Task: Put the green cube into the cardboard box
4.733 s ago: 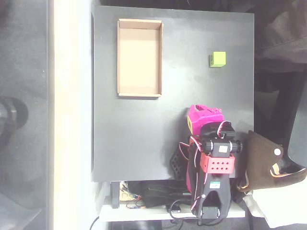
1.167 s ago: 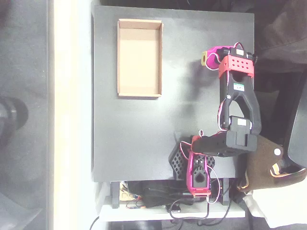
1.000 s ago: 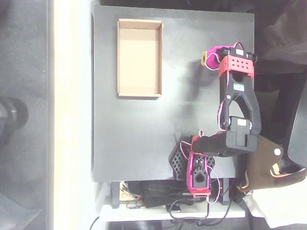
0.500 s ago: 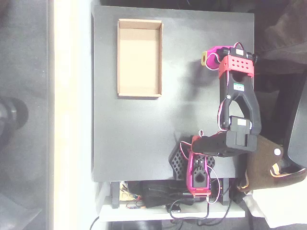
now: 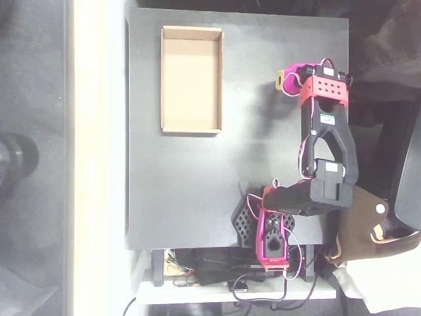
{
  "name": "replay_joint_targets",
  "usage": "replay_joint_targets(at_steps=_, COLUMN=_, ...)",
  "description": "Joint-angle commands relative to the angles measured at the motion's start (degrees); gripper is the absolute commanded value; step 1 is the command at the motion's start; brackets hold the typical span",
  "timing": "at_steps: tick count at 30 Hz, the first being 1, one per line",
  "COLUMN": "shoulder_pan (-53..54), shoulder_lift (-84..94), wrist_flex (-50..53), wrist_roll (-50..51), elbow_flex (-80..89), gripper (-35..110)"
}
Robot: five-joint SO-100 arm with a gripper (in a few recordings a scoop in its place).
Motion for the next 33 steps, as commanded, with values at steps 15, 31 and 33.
replay_joint_targets(at_steps=15, shoulder_pan=1.1, shoulder_lift=1.8, wrist_flex=0.3, wrist_roll=0.5, elbow_flex=-0.2, gripper=12)
replay_joint_targets(at_steps=31, shoulder_pan=0.6, shoulder_lift=24.0, wrist_flex=-0.4, wrist_roll=-0.1, elbow_flex=-0.5, gripper=12)
replay_joint_targets(at_steps=33, shoulder_pan=0.4, shoulder_lift=27.2, wrist_flex=-0.5, wrist_roll=-0.1, elbow_flex=-0.5, gripper=12)
